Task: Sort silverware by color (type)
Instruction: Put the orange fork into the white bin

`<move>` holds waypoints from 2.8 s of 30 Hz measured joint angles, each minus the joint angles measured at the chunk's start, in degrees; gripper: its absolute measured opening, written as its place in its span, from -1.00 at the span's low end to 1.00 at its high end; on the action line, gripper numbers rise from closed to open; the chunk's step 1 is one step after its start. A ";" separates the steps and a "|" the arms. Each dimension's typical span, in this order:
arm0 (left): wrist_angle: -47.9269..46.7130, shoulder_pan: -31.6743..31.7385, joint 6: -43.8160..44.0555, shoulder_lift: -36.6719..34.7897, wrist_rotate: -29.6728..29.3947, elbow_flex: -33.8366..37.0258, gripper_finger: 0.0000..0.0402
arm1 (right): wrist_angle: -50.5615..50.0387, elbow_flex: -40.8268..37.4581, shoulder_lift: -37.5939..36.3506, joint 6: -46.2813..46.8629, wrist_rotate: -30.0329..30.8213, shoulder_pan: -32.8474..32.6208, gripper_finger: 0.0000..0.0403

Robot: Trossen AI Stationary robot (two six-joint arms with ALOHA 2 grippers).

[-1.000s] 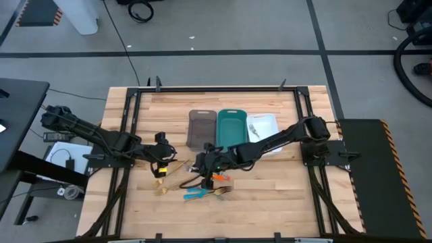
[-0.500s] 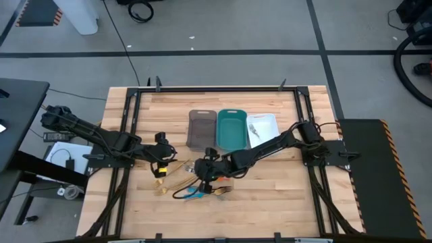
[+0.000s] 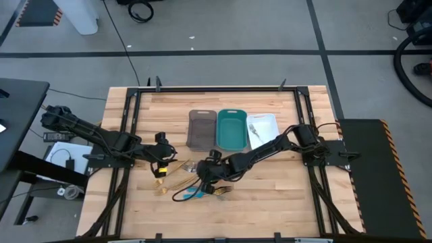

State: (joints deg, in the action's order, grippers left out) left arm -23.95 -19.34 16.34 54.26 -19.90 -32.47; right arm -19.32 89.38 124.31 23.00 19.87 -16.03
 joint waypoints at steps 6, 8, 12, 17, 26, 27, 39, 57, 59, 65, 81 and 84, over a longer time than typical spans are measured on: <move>0.03 -0.01 0.00 0.00 0.02 0.00 -0.25 | -1.33 -0.06 1.51 -0.09 0.18 -0.32 -0.56; 0.11 0.00 0.00 -0.02 0.00 0.00 -0.25 | -0.77 0.05 2.18 -0.42 1.46 -0.54 -0.56; 0.09 0.00 0.00 -0.02 0.01 0.00 -0.25 | -1.30 -0.02 2.23 -1.57 2.95 -1.09 -0.56; 0.09 -0.02 0.01 -0.02 0.01 0.00 -0.25 | -1.18 -0.02 2.21 -2.15 3.22 -1.16 -0.56; 0.06 0.00 0.02 -0.02 0.00 0.00 -0.25 | 1.37 -1.92 2.14 -2.12 3.48 -1.60 -0.56; 0.07 -0.02 0.02 -0.02 0.01 0.00 -0.25 | 1.51 -2.32 2.14 -2.01 3.49 -1.60 -0.56; 0.07 -0.02 0.02 -0.01 0.01 0.00 -0.25 | 3.86 -5.63 2.01 -1.73 2.79 -1.68 -0.56; 0.07 -0.02 0.02 -0.02 0.00 0.00 -0.25 | 4.91 -6.32 1.91 -1.99 1.74 -1.62 -0.80; 0.07 -0.02 -0.01 -0.02 0.01 0.00 -0.25 | 4.90 -6.32 1.92 -1.99 1.72 -1.59 -0.80; 0.07 0.00 -0.05 0.00 0.00 0.00 -0.25 | 4.74 -6.23 1.93 -1.99 1.67 -1.53 -0.80; 0.12 -0.01 -0.13 -0.01 0.00 0.00 -0.25 | 3.31 -6.21 0.92 -2.05 1.10 -1.31 -0.80; 0.13 -0.02 -0.11 -0.02 0.02 0.00 -0.25 | 3.23 -6.21 0.85 -1.84 1.10 -1.31 -0.80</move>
State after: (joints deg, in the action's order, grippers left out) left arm -23.81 -19.35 16.23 54.24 -19.88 -32.47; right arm -16.09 83.18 125.16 21.16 20.97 -17.34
